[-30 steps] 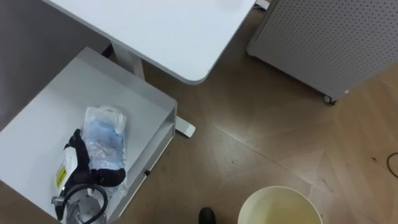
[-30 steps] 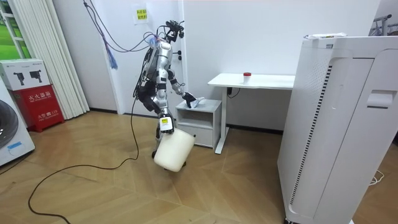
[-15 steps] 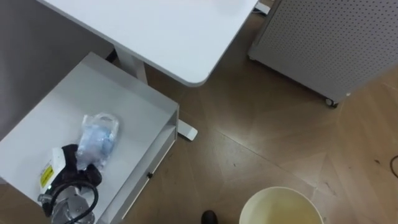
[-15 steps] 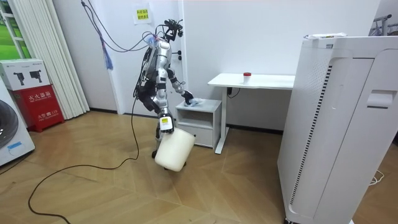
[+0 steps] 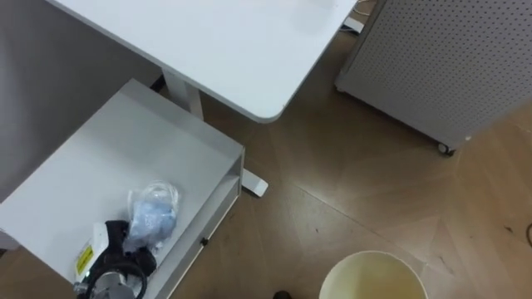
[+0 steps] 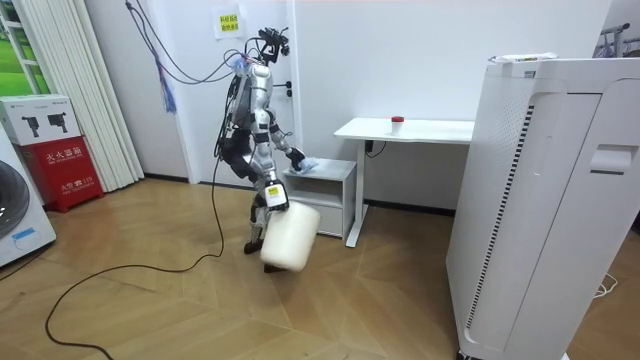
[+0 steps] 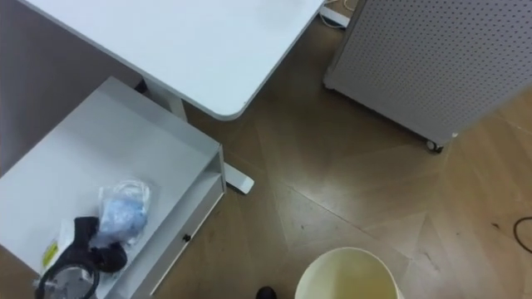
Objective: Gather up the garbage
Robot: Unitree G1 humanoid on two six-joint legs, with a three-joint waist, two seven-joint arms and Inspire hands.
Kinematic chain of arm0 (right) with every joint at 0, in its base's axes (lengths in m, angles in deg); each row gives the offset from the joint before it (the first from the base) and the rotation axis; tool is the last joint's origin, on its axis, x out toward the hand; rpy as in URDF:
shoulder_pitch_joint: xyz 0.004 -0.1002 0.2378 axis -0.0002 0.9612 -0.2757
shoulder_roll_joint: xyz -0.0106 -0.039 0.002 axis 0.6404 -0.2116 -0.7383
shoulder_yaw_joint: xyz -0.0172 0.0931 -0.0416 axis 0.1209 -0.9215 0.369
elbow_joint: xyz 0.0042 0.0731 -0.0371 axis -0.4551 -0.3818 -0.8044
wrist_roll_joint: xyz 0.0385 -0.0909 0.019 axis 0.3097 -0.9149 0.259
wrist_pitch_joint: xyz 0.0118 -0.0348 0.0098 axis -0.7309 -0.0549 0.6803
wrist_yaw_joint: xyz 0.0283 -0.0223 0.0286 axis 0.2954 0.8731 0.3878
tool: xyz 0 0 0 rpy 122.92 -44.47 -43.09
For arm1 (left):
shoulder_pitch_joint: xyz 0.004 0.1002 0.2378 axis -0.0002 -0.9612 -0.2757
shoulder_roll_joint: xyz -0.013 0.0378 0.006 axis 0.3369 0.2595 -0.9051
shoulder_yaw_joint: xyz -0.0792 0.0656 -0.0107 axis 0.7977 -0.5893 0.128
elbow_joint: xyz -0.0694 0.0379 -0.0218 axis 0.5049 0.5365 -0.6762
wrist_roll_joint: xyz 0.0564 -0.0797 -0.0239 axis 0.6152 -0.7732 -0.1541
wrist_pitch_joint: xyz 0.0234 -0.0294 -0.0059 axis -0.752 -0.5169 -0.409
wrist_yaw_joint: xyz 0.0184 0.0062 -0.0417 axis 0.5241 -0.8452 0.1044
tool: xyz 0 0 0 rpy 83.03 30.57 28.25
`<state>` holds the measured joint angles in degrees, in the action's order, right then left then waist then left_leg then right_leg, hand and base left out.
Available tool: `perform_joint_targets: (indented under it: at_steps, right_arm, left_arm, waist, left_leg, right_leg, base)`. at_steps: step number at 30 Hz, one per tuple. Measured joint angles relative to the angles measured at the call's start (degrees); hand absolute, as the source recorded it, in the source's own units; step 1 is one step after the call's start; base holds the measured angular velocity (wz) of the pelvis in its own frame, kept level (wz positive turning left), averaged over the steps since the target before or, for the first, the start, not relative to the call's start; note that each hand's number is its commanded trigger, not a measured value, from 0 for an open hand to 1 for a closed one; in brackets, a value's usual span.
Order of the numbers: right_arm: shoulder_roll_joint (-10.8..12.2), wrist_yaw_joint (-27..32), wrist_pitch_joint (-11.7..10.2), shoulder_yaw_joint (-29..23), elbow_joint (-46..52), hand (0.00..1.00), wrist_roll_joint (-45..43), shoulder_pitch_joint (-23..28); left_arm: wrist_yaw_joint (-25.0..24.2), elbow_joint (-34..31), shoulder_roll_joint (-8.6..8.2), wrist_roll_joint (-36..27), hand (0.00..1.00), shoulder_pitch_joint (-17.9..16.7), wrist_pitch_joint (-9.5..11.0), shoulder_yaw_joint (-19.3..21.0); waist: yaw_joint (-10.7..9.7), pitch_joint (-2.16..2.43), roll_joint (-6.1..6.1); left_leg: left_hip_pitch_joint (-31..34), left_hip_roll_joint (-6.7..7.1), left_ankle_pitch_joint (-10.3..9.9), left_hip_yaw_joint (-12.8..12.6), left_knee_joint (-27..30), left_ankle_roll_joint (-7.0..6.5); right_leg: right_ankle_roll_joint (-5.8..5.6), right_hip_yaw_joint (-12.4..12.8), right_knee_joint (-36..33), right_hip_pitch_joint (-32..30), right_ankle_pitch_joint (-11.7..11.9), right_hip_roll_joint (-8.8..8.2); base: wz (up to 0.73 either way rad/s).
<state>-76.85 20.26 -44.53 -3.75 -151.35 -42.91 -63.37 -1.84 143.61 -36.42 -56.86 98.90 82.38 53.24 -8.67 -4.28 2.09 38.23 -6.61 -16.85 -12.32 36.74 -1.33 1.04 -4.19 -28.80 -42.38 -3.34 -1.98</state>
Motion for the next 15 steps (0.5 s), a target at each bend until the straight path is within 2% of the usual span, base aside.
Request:
perform_joint_targets:
  at_steps: [2,6,7,8,9,10,12,15]
  right_arm:
    - [0.56,0.45,-1.03,-0.02,0.46,1.0,-0.17,-0.55]
    - [2.98,0.37,-2.16,0.37,2.55,1.0,-2.08,-2.43]
    - [4.04,0.35,-2.41,0.52,2.79,1.0,-2.11,-3.33]
    - [4.53,0.44,-2.79,0.43,2.6,1.0,-2.11,-3.79]
    - [5.13,0.33,-2.9,0.33,2.66,1.0,-3.15,-4.75]
    - [5.41,0.29,-2.91,0.11,2.71,1.0,-5.09,-5.4]
    - [5.6,-0.35,-2.9,0.15,3.41,1.0,-6.91,-5.98]
    - [6.13,-1.06,-2.81,0.15,5.89,1.0,-8.8,-6.06]
  left_arm:
    - [-0.06,-0.35,-1.12,-0.37,1.0,-0.39,0.57,-0.84]
    - [-1.58,-1.06,-4.11,-1.07,1.0,-1.14,1.41,-5.5]
    - [-2.1,-1.61,-5.58,-1.13,1.0,-1.37,1.71,-6.47]
    - [-2.45,-1.67,-5.86,-1.07,1.0,-1.41,1.95,-6.89]
    - [-3.24,-2.16,-7.04,-1.01,1.0,-1.76,2.36,-7.38]
    - [-4.19,-2.77,-8.37,-0.97,1.0,-2.01,2.66,-7.77]
    - [-5.29,-4.36,-9.87,-0.99,1.0,-2.49,2.66,-9.19]
    - [-6.25,-7.75,-10.97,-0.94,1.0,-4.12,2.68,-11.46]
  waist:
    - [0.19,0.03,0.1]
    - [1.39,0.17,0.36]
    - [1.51,0.17,0.35]
    - [1.63,0.16,0.35]
    - [2.02,0.16,0.39]
    - [2.39,0.18,0.42]
    - [2.98,0.18,0.42]
    - [3.23,0.18,0.42]
  left_leg:
    - [-0.16,0.13,0.02,-0.17,-0.04,-0.05]
    - [-0.81,0.23,0.02,-0.28,-0.14,-0.09]
    - [-0.99,0.23,0.01,-0.27,-0.12,-0.1]
    - [-1.17,0.25,0.01,-0.27,-0.13,-0.11]
    - [-1.66,0.29,0.0,-0.31,-0.23,-0.13]
    - [-2.29,0.34,-0.02,-0.36,-0.46,-0.16]
    - [-2.77,0.38,0.0,-0.47,-0.7,-0.18]
    - [-3.03,0.42,0.06,-0.93,-1.03,-0.2]
  right_leg:
    - [-0.11,0.35,0.06,0.0,0.07,0.01]
    - [-0.26,0.84,0.03,0.36,0.27,0.04]
    - [-0.3,0.87,0.13,0.64,0.31,0.09]
    - [-0.3,0.84,0.16,0.84,0.33,0.06]
    - [-0.31,0.88,0.19,1.28,0.32,0.04]
    - [-0.33,0.89,0.34,1.79,0.32,-0.02]
    - [-0.36,0.91,0.42,2.1,0.34,-0.1]
    - [-0.36,1.15,0.41,2.08,0.34,-0.12]
  base:
    - [-0.02]
    - [-0.07]
    - [0.0]
    - [0.0]
    - [0.0]
    - [0.0]
    - [0.0]
    - [-0.04]
